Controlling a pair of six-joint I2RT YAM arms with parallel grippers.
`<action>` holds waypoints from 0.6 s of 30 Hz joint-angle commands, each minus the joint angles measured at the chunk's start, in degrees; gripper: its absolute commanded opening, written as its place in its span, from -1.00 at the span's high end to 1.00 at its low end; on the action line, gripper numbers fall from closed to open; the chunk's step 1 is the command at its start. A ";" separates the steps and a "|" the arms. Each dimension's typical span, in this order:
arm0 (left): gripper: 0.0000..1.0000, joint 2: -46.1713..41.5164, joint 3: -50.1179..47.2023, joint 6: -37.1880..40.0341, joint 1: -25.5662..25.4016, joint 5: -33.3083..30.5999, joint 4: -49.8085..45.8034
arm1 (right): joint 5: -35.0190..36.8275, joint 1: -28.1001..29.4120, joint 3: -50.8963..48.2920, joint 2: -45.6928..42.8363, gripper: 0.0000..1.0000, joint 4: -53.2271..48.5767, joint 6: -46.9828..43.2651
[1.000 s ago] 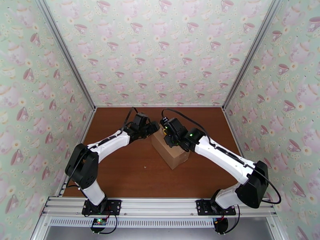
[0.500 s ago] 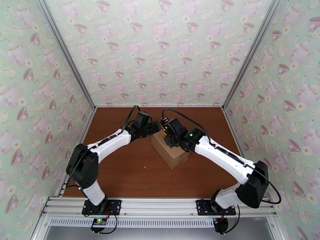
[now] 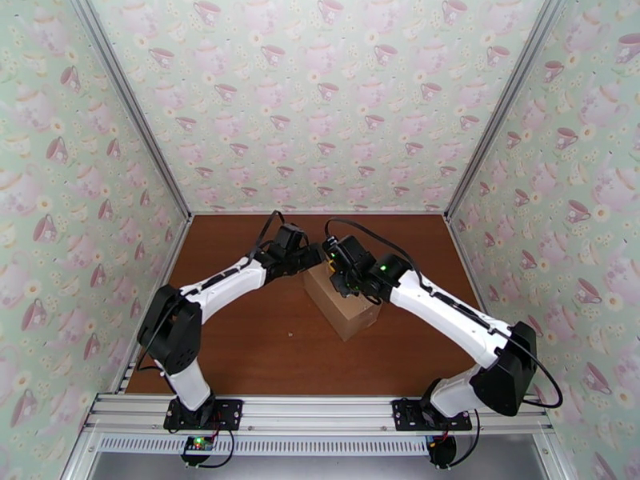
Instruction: Unpack the express box
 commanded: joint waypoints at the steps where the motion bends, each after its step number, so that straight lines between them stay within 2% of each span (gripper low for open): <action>1: -0.54 1.58 0.93 0.42 0.19 -2.84 -2.43 | -2.41 0.33 0.95 1.38 1.00 -9.94 1.37; 18: -0.54 2.54 0.83 0.25 0.49 -5.11 -3.52 | -2.46 0.35 1.44 1.04 1.00 -14.49 3.32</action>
